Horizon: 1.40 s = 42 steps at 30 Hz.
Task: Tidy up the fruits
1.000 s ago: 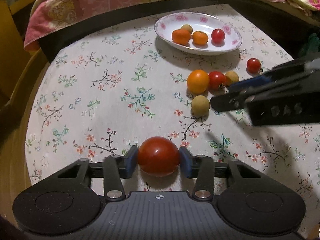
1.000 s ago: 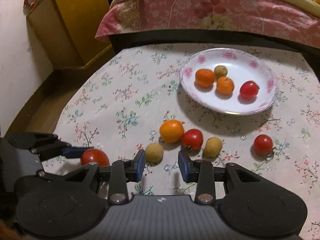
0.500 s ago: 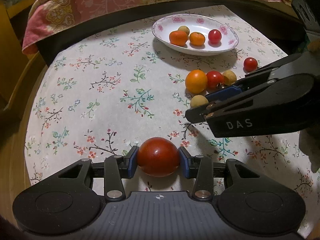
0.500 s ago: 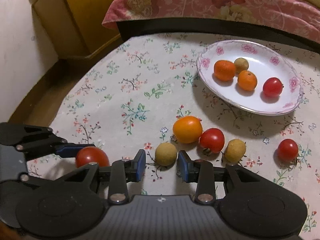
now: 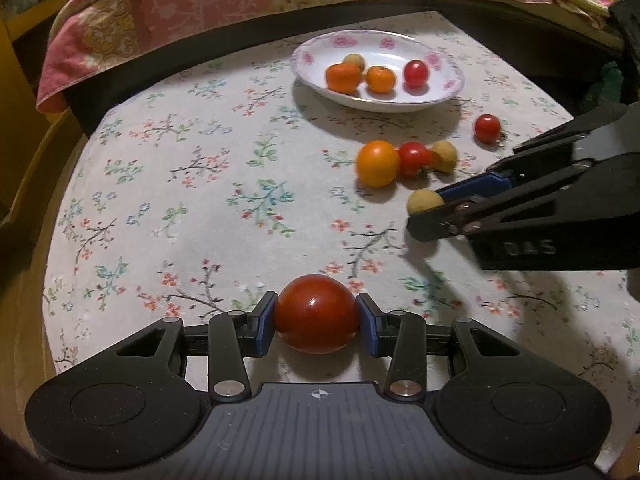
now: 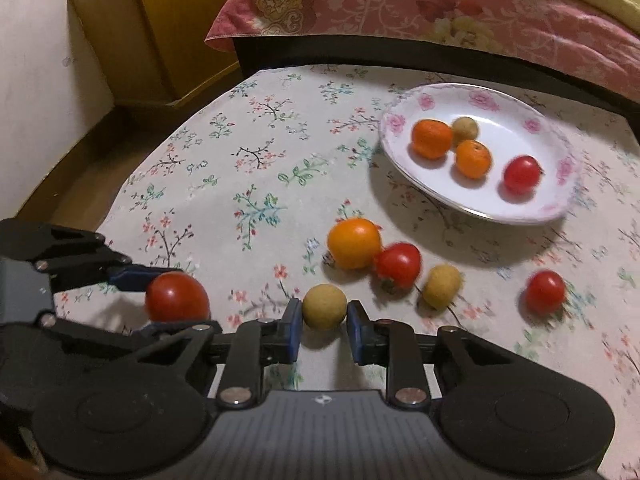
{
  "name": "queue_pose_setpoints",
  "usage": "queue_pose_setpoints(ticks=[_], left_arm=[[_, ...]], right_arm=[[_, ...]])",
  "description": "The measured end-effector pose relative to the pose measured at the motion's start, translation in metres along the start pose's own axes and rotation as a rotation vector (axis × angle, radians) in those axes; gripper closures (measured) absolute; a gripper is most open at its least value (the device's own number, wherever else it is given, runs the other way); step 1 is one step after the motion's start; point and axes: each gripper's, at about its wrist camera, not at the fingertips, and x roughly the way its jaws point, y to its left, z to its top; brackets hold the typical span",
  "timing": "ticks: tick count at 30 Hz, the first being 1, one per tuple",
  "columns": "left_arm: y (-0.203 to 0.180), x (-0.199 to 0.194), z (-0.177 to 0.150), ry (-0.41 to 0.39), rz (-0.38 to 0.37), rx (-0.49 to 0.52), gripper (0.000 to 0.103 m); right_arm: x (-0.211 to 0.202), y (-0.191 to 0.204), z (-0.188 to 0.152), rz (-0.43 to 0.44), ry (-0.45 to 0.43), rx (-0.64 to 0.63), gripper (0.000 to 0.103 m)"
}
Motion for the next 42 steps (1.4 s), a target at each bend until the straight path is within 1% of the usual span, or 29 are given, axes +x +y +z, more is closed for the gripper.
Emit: queue_pose_setpoints(ticks=[5,7,10,12,14,20,22,24,28,32,42], left_arm=[[-0.019,-0.005,-0.003,-0.013,-0.047,0.043,0.053],[-0.028,-0.004,-0.005,-0.013,-0.063,0.07,0.053],[-0.038,-0.001,-0.008,-0.012,-0.071,0.097,0.053],[-0.038,0.0,-0.008,-0.02,-0.069,0.107,0.053],[-0.036,0.001,-0.008,-0.018,-0.071,0.096,0.052],[-0.037,-0.002,-0.007,-0.02,-0.069,0.117,0.05],[-0.035,-0.003,-0.007,-0.022,-0.066,0.117,0.042],[-0.033,-0.004,-0.008,-0.024,-0.066,0.112,0.04],[-0.035,0.0,-0.005,-0.015,-0.081,0.111,0.04],[-0.039,0.005,-0.004,-0.005,-0.091,0.119,0.04],[-0.034,0.005,-0.004,0.005,-0.085,0.094,0.039]], right_arm=[[-0.022,-0.004,-0.02,-0.014,0.018,0.018,0.079],[-0.029,-0.001,-0.031,-0.035,0.032,0.011,0.079],[-0.031,-0.002,-0.044,-0.065,0.049,0.01,0.079],[-0.029,-0.005,-0.05,-0.067,0.056,0.019,0.079],[-0.029,-0.005,-0.053,-0.069,0.047,0.007,0.079],[-0.027,-0.005,-0.053,-0.062,0.044,-0.003,0.077],[-0.028,-0.005,-0.054,-0.052,0.042,-0.008,0.077],[-0.028,-0.007,-0.055,-0.04,0.035,-0.005,0.076],[-0.028,-0.009,-0.055,-0.023,0.037,-0.011,0.075],[-0.028,-0.01,-0.054,-0.029,0.033,-0.016,0.075],[-0.028,-0.012,-0.054,-0.025,0.031,-0.022,0.075]])
